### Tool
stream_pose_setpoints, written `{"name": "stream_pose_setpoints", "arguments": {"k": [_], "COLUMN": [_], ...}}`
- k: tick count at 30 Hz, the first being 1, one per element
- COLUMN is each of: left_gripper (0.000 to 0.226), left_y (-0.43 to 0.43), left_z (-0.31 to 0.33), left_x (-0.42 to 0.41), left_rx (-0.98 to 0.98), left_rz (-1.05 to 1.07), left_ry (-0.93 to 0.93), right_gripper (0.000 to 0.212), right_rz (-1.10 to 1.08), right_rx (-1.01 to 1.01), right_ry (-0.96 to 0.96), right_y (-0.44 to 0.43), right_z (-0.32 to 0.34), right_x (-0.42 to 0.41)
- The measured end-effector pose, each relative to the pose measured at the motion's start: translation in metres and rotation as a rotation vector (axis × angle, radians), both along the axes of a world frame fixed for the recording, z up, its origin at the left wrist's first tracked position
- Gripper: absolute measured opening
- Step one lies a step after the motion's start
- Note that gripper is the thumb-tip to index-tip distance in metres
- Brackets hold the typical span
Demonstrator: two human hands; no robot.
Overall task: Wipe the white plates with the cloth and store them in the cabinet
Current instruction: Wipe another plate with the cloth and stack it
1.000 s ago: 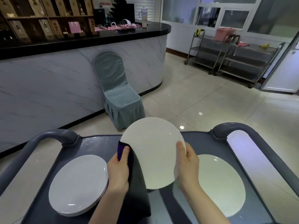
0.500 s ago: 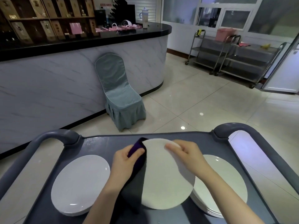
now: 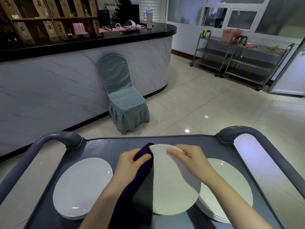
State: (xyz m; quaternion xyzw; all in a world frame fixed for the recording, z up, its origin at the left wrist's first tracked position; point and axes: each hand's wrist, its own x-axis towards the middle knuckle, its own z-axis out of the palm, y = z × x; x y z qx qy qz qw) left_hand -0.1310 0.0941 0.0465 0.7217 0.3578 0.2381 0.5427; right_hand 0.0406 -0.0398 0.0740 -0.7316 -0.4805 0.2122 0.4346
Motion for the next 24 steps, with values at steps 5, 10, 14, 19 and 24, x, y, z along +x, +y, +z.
{"name": "stream_pose_setpoints", "arguments": {"k": [5,10,14,19,24], "left_gripper": [0.026,0.030,0.022,0.031,0.017], "left_y": [-0.022,-0.014,0.000,0.001,-0.007], "left_z": [-0.021,-0.024,-0.004,0.011,0.001], "left_x": [0.002,-0.004,-0.010,0.008,-0.002], "left_rx": [-0.340,-0.374,-0.115,0.136,-0.004], "left_rz": [0.478,0.503,0.282,-0.159,0.053], "left_ry": [-0.191,-0.181,-0.129,0.048,-0.021], "right_gripper": [0.045,0.030,0.008,0.038,0.050], "right_rz": [-0.533,-0.484,-0.173,0.254,0.077], "right_rx": [0.336,0.214,0.130,-0.268,-0.115], "right_ry": [0.550,0.584,0.183,-0.225,-0.142], "right_y": [-0.002,-0.007,-0.007,0.017,0.010], "right_z": [-0.017,-0.043,-0.010,0.019,0.011], "right_x": [-0.028,-0.034,0.000,-0.002,0.003]}}
